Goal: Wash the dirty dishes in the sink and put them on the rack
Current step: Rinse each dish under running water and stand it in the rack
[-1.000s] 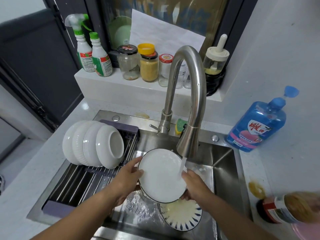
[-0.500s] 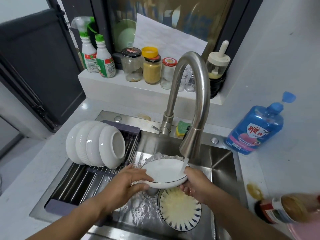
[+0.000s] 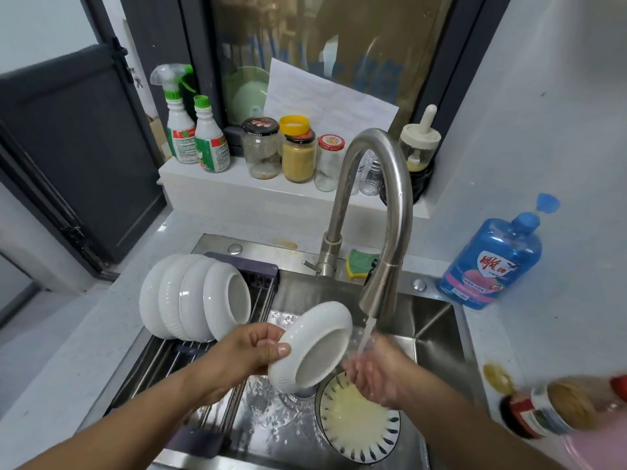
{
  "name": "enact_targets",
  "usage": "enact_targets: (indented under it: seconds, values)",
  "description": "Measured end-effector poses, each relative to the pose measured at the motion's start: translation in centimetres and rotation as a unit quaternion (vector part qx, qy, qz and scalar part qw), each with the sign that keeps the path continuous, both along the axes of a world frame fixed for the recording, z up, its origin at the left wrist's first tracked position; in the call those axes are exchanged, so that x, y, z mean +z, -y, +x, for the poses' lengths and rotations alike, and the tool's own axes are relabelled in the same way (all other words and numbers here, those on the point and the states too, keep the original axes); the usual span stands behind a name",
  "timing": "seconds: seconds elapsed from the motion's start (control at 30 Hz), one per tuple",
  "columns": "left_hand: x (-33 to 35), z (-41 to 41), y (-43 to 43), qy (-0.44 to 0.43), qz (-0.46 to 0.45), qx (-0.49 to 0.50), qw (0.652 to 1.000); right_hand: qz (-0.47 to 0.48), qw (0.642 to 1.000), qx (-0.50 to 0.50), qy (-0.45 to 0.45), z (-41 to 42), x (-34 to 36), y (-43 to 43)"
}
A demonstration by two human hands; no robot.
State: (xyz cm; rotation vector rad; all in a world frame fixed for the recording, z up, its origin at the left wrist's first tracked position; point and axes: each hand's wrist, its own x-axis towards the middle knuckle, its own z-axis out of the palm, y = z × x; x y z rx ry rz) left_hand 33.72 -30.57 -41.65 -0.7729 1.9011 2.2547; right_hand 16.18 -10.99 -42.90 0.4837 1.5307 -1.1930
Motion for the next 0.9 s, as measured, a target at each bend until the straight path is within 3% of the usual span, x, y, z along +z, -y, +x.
enact_targets:
  seconds: [0.13,0.27,0.5,0.6,0.7,0.9]
  values:
    - [0.0,0.1,0.7,0.055,0.106,0.113,0.986,0.004,1.0,0.019,0.023,3.8,-1.5,1.0]
    - [0.1,0.3,2.2,0.075,0.147,0.179,0.97,-0.001,0.999,0.033,0.007,6.6,-2.2,3.7]
    - [1.2,1.7,5.2,0.052,0.176,0.218,0.959,-0.103,0.992,-0.078,-0.001,5.9,-1.7,6.6]
    - [3.3,1.8,6.2,0.054,0.114,0.216,0.968,-0.118,0.99,-0.083,0.008,5.7,-1.5,7.9]
    - [5.7,1.6,7.2,0.068,-0.055,0.205,0.975,-0.137,0.986,-0.1,0.011,5.3,-1.1,9.0]
    - [8.7,-0.4,11.3,0.025,-0.331,0.109,0.937,-0.162,0.979,-0.123,0.024,4.8,0.9,12.8]
